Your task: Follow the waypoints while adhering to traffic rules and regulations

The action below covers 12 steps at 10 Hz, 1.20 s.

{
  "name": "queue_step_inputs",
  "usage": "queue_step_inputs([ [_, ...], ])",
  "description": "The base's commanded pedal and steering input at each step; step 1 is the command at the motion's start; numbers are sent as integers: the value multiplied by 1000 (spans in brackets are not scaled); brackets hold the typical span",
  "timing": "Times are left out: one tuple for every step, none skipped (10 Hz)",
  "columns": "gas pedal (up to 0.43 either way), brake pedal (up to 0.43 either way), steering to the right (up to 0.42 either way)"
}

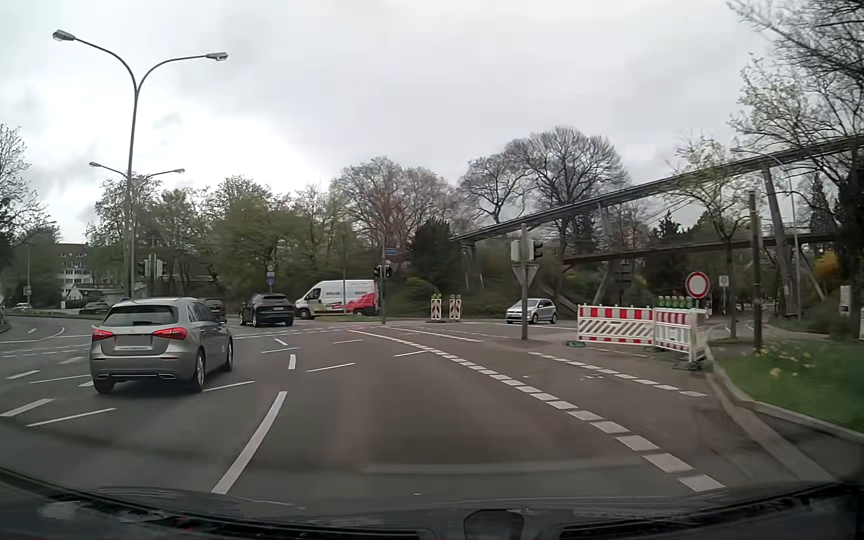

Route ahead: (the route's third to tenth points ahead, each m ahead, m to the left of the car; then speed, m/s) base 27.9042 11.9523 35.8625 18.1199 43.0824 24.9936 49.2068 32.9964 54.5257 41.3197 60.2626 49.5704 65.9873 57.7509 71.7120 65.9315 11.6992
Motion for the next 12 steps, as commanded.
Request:
queue_step_inputs([
  [59, 0, -87],
  [67, 0, -87],
  [67, 0, -86],
  [79, 0, -83],
  [87, 0, -81],
  [87, 0, -80],
  [87, 0, -80],
  [87, 0, -80],
  [87, 0, -80],
  [87, 0, -80],
  [87, 0, -80],
  [87, 0, -80],
])
